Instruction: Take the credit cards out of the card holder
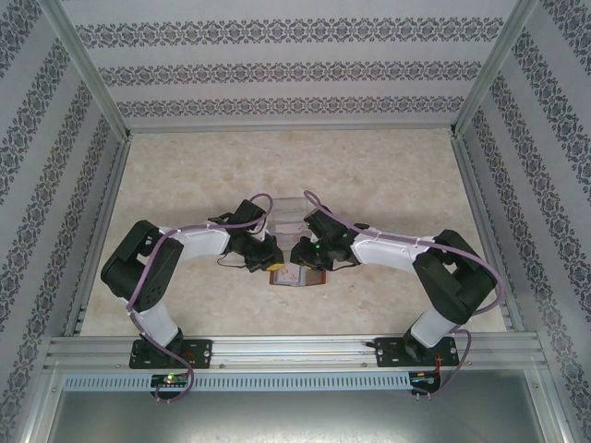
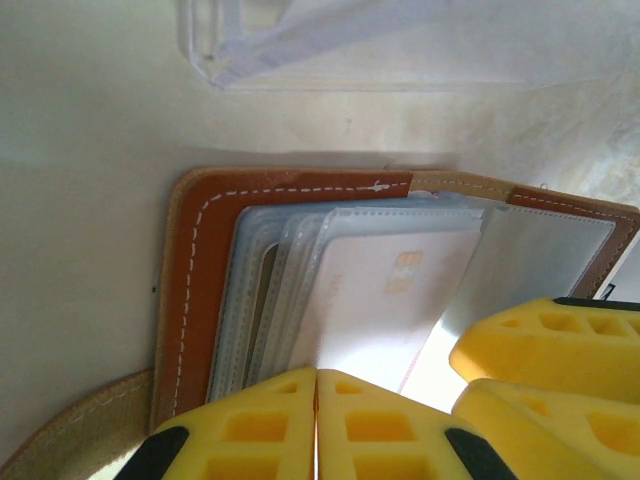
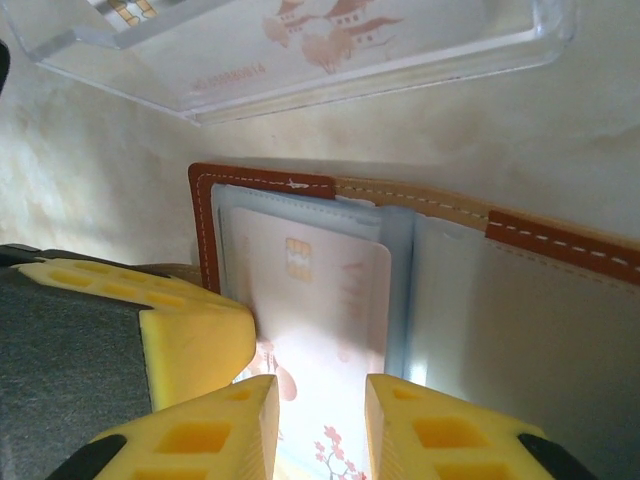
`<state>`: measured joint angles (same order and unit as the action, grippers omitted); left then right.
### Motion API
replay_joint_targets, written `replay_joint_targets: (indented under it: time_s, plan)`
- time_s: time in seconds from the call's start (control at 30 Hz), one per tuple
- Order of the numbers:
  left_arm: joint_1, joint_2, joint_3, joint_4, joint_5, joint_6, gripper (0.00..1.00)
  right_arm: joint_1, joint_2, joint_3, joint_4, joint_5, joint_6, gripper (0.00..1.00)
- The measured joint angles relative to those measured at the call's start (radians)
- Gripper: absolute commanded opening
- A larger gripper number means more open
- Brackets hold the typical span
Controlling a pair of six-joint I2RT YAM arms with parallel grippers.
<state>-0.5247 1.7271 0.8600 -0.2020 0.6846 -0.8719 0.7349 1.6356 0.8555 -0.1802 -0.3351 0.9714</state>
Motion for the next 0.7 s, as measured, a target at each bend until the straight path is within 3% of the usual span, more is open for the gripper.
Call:
replay_joint_targets:
  time_s: [0.47,0.7]
  plan:
    - [0.0,0.0,0.0,0.0,-0.003,0.0,0.08,0.0,0.032,0.0,0.022,-0.016,0.003,0.22]
    - [0.0,0.0,0.0,0.0,-0.004,0.0,0.08,0.0,0.048,0.0,0.037,-0.027,0.003,0.25]
